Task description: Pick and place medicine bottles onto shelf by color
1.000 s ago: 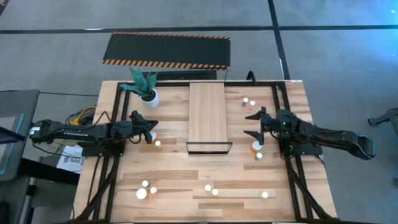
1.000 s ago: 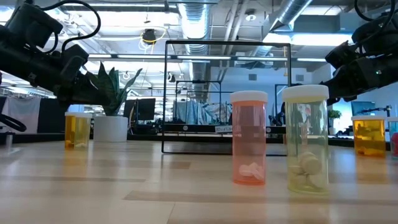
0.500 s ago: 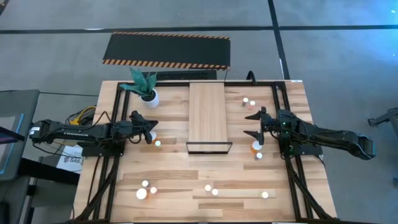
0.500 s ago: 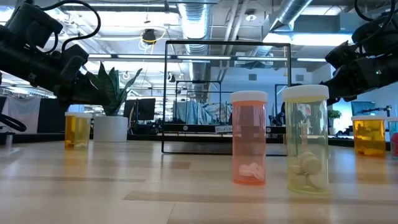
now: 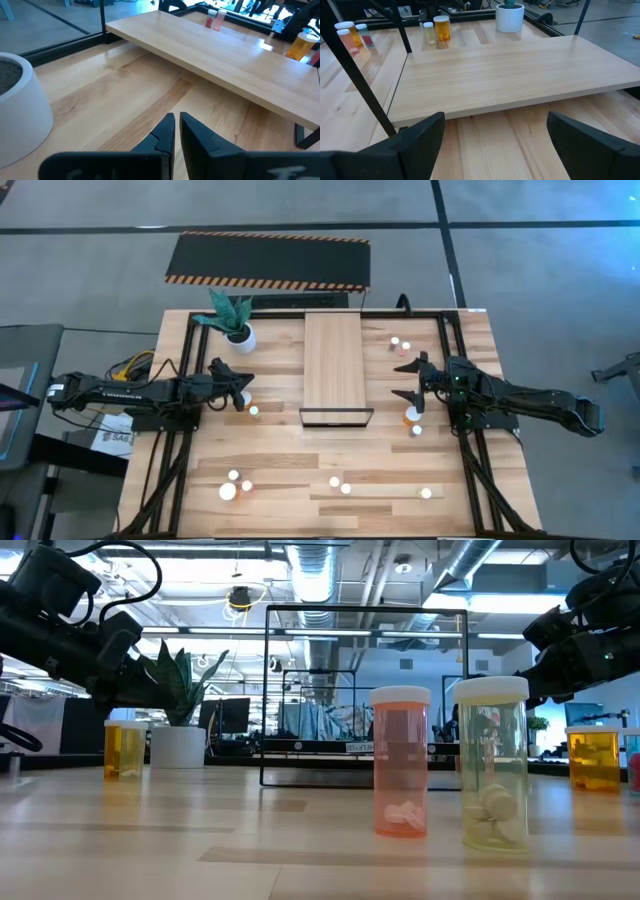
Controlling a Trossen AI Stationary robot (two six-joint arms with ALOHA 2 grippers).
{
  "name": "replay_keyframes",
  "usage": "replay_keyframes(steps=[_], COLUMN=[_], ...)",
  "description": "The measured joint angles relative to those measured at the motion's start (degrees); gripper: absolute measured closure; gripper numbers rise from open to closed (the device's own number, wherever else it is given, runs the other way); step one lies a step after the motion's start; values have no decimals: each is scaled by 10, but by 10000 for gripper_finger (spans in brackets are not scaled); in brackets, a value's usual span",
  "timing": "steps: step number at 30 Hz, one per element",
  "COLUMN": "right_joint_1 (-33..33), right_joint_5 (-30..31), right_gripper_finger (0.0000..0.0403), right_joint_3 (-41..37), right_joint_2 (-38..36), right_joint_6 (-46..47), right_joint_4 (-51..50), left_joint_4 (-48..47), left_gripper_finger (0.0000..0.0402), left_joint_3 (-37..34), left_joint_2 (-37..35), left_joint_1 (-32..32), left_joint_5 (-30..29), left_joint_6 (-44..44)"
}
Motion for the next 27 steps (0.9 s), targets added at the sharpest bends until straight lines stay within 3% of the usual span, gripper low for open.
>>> replay_keyframes(steps=[9,21,27], right_joint_1=[0,0,0], right_joint_5=[0,0,0], right_gripper_finger=[29,29,29], right_joint_3=[0,0,0], right_joint_2=[0,0,0], right_joint_6=[0,0,0], right_joint_4=[0,0,0], left_joint_4=[0,22,3], left_gripper_finger=[388,388,388], left_joint_3=[0,0,0], left_joint_2=[0,0,0], left_joint_1=[0,0,0], left_joint_5=[0,-49,-26], left_joint_6=[0,34,-36])
